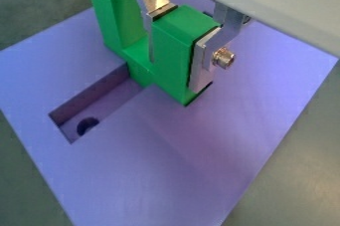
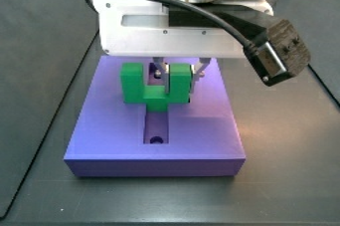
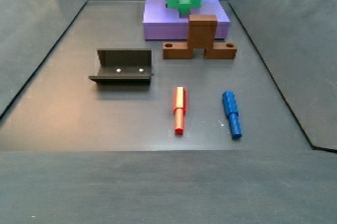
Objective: Pick up the green object. Move up. Move to above the board. Insert the green object.
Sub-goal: Insert the green object.
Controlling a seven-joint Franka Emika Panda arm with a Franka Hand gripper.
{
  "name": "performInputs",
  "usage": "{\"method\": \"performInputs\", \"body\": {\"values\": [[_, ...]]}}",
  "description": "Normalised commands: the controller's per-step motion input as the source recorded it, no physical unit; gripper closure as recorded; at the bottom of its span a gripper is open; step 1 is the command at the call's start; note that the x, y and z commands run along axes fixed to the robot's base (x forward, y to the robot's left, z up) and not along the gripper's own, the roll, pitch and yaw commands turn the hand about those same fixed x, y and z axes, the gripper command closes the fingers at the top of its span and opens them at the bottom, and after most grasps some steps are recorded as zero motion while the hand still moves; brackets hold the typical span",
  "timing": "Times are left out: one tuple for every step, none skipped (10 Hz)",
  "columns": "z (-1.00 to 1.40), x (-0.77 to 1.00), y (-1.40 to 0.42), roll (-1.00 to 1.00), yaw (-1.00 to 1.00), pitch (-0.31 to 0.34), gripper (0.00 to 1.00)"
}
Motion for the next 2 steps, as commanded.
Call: {"method": "performInputs", "body": {"values": [[-0.57, 0.0, -0.02, 0.03, 0.0, -0.051, 1.0], [0.0, 0.0, 0.0, 0.0, 0.0, 0.0, 1.0]]}}
